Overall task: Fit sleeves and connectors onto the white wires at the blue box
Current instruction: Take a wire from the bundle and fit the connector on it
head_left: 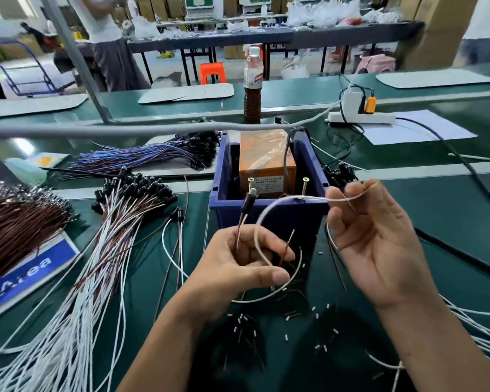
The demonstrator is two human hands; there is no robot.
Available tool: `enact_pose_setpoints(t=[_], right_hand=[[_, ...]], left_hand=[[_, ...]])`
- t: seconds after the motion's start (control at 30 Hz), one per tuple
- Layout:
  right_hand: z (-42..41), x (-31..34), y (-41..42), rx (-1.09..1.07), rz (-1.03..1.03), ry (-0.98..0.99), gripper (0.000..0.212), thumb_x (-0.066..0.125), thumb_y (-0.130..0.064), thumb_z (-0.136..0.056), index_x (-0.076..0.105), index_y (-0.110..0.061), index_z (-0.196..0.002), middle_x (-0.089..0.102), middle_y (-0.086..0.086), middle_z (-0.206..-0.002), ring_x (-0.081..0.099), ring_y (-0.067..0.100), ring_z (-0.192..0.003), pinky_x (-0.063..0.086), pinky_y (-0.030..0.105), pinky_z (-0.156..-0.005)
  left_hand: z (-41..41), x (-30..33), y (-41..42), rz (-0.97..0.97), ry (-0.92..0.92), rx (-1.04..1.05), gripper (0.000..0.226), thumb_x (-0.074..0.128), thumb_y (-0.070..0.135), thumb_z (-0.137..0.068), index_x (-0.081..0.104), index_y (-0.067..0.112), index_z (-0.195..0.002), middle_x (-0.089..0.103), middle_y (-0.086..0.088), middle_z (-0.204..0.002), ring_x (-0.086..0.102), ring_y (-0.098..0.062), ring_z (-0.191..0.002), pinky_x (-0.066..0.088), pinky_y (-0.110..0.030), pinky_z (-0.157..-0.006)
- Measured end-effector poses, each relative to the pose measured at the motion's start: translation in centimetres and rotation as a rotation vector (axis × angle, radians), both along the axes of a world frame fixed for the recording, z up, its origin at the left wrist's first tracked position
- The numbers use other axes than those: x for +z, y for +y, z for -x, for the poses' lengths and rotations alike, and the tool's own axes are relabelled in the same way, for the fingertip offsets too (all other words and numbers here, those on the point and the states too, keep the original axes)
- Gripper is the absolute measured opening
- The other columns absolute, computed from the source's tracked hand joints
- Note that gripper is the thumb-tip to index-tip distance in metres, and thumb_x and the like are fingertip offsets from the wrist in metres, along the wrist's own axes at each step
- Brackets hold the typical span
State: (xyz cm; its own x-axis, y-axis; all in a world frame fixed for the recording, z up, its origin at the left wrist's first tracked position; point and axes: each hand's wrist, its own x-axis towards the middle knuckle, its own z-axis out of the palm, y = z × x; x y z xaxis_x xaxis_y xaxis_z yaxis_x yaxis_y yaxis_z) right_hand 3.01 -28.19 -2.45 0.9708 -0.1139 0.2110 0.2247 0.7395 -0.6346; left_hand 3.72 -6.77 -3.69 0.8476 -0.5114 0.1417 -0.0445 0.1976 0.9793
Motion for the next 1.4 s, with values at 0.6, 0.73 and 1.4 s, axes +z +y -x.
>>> enact_pose_setpoints(t=[0.6, 0.73, 1.4], right_hand=[[-0.6, 0.6, 0.1, -0.097, -0.102, 0.135, 0.014, 0.056, -0.023, -0.099, 0.056, -0.018, -0.086, 0.064, -0.003, -0.071, 0.056, 0.005, -0.051, 0.048, 0.016, -0.05], [-0.7, 0.6, 0.6, -0.175, 0.043, 0.142, 0.014, 0.065, -0.015, -0.093, 0.056, -0.012, -0.083, 0.066, 0.006, -0.073, 0.049, 0.008, -0.048, 0.044, 0.018, -0.051], [1.1, 2.2, 1.2, -0.534, 0.905, 0.025, 0.01, 0.06, 0.001, -0.104, 0.064, -0.008, -0.101, 0.077, 0.006, -0.088, 0.079, 0.02, -0.072, 0.065, 0.031, -0.064]], left_hand=[[-0.6, 0.2, -0.3, 0.4, 0.074, 0.372, 0.017, 0.079, 0.014, -0.072, 0.08, 0.017, -0.088, 0.075, -0.005, -0.08, 0.032, -0.003, -0.046, 0.027, -0.013, -0.042], [-0.5, 0.5, -1.2, 0.389, 0.092, 0.531, 0.017, 0.085, 0.011, -0.068, 0.08, 0.014, -0.084, 0.071, -0.017, -0.084, 0.036, -0.004, -0.046, 0.026, -0.016, -0.043], [-0.4, 2.3, -4.4, 0.212, 0.163, 0.962, 0.017, 0.077, -0.002, -0.084, 0.074, 0.012, -0.076, 0.061, 0.002, -0.06, 0.043, -0.006, -0.045, 0.036, -0.017, -0.045]])
